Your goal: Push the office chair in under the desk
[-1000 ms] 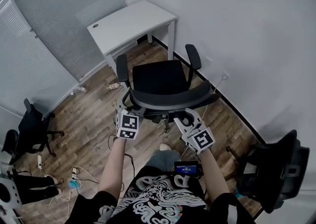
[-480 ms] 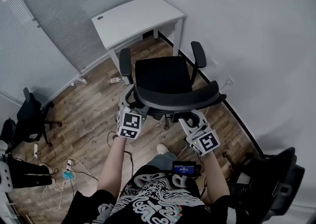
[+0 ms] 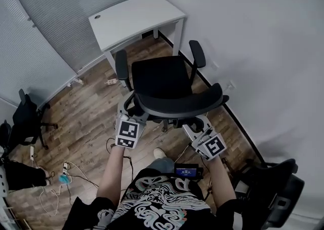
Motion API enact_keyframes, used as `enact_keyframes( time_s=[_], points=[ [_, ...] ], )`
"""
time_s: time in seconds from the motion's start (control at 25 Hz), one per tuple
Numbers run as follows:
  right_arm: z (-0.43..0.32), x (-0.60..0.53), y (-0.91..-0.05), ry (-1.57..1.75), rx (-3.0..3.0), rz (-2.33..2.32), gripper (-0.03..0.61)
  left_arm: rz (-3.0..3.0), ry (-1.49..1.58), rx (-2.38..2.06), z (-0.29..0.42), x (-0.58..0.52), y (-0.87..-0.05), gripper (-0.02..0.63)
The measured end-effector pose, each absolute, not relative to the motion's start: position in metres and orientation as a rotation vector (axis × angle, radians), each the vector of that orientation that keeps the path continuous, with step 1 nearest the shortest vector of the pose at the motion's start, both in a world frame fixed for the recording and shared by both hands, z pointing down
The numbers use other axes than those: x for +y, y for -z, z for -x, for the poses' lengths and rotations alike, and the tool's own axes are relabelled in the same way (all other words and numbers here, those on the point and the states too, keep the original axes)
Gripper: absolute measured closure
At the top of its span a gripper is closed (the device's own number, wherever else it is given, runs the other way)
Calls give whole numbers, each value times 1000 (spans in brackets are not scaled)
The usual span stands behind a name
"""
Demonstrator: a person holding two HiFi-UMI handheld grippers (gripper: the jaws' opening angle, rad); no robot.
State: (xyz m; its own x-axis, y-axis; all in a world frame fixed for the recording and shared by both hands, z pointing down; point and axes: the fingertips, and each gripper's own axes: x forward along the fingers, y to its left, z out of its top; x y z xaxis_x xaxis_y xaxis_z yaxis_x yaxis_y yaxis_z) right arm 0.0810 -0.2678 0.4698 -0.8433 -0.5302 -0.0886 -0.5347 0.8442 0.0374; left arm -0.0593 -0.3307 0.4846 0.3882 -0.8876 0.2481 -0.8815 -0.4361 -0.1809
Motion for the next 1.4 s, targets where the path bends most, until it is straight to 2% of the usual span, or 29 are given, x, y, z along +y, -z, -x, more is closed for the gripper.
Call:
enact_keyframes(
  time_s=[0.32,1.4],
  points=[
    [-105,-274,-470,-57,2973,773,512,2671,432,1746,45,-330,-485,343],
    [-140,-320,-468,-35,3022,582,512,2644,331,1848,15,-361,-479,359]
  ],
)
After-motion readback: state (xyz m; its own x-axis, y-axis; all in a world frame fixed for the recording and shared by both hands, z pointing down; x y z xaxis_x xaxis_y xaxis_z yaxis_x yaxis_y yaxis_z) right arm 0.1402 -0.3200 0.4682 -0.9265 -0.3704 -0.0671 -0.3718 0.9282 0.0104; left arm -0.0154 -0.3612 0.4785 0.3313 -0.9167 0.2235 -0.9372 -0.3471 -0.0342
